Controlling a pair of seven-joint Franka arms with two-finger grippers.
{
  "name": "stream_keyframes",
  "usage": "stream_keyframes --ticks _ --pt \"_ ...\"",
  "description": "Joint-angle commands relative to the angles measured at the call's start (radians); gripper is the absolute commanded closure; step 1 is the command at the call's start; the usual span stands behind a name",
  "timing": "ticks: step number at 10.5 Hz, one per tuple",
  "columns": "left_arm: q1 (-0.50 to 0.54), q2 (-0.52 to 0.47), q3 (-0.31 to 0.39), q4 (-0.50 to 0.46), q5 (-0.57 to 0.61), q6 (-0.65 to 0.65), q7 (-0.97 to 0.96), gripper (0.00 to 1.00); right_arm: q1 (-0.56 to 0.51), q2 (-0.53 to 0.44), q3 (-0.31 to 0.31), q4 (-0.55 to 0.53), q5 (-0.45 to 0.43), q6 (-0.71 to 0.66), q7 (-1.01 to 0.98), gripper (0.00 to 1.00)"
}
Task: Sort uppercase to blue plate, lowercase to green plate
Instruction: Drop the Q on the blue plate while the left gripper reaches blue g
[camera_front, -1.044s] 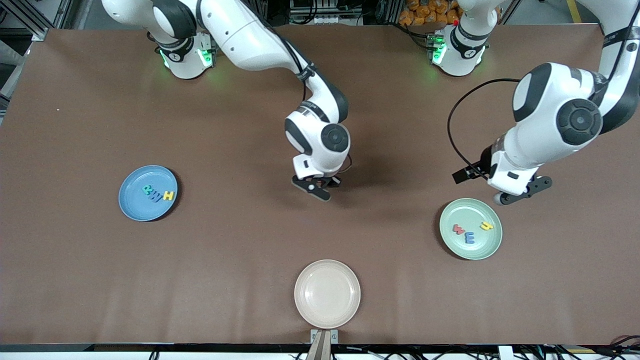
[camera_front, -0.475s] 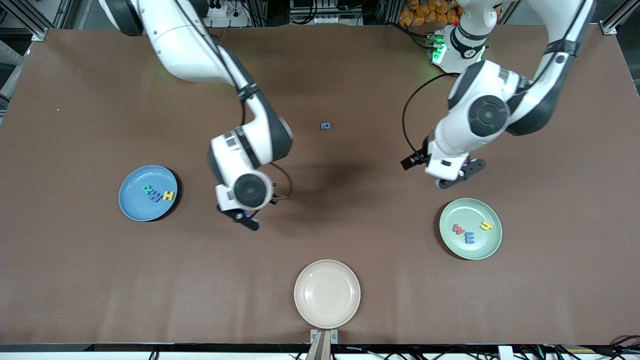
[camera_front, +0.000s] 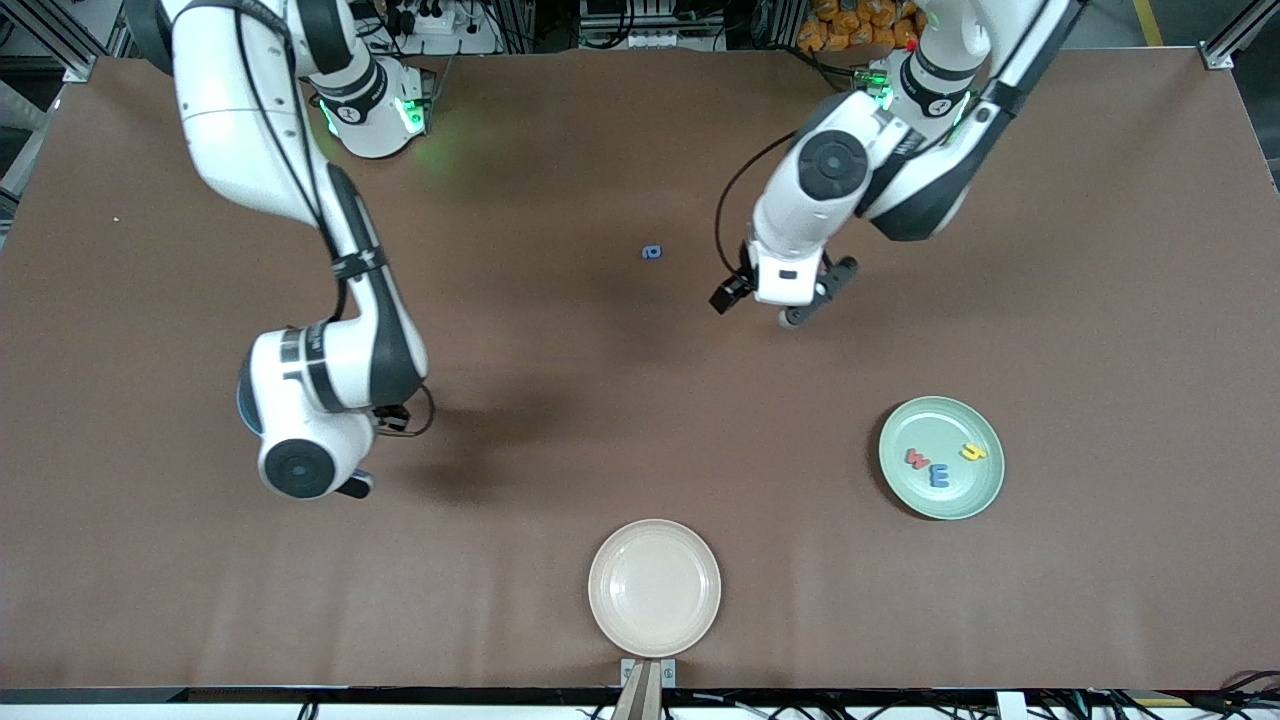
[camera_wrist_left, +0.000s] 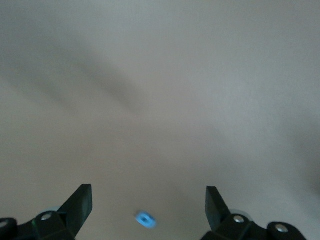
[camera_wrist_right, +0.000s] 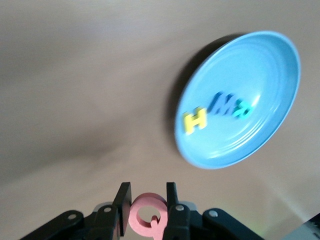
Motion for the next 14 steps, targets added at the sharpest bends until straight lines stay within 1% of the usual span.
stream_keyframes --ticks 1,3,4,6,7,8,9,10,11,12,14 --pt "-0.06 0.039 0.005 0.008 0.037 0.038 -0.255 0.0 -0.051 -0.007 0.005 -0.051 -0.044 0.053 -0.141 1.0" --pt "-0.138 0.078 0.008 0.003 0.077 0.044 -0.41 0.0 -0.102 -0.015 0.005 -0.093 -0.073 0.075 -0.314 1.0" --pt "-0.154 0.111 0.008 -0.003 0.138 0.068 -0.516 0.0 -0.128 -0.016 0.002 -0.107 -0.079 0.09 -0.375 1.0" --pt "-0.174 0.187 0.008 -0.006 0.229 0.148 -0.699 0.0 -0.148 -0.013 0.002 -0.153 -0.087 0.159 -0.429 1.0" --pt "-0.206 0.215 0.011 -0.02 0.31 0.185 -0.781 0.0 -0.151 -0.013 0.002 -0.18 -0.087 0.187 -0.456 0.99" --pt "-0.212 0.246 0.011 -0.024 0.406 0.217 -0.896 0.0 -0.151 -0.015 0.002 -0.185 -0.087 0.189 -0.479 0.91" --pt "-0.221 0.276 0.011 -0.021 0.488 0.237 -0.996 0.0 -0.151 -0.016 0.002 -0.182 -0.087 0.181 -0.481 0.6" --pt "-0.234 0.307 0.011 -0.021 0.551 0.242 -1.07 0.0 -0.151 -0.016 0.002 -0.179 -0.087 0.179 -0.484 0.01" --pt "-0.24 0.327 0.011 -0.02 0.595 0.242 -1.139 0.0 -0.149 -0.019 0.002 -0.177 -0.087 0.175 -0.492 0.0" --pt "-0.24 0.329 0.011 -0.023 0.608 0.242 -1.175 0.0 -0.148 -0.024 0.001 -0.164 -0.088 0.144 -0.499 0.0" --pt "-0.264 0.33 0.011 -0.025 0.607 0.242 -1.251 0.0 -0.151 -0.027 -0.019 -0.093 -0.084 0.016 -0.577 0.0"
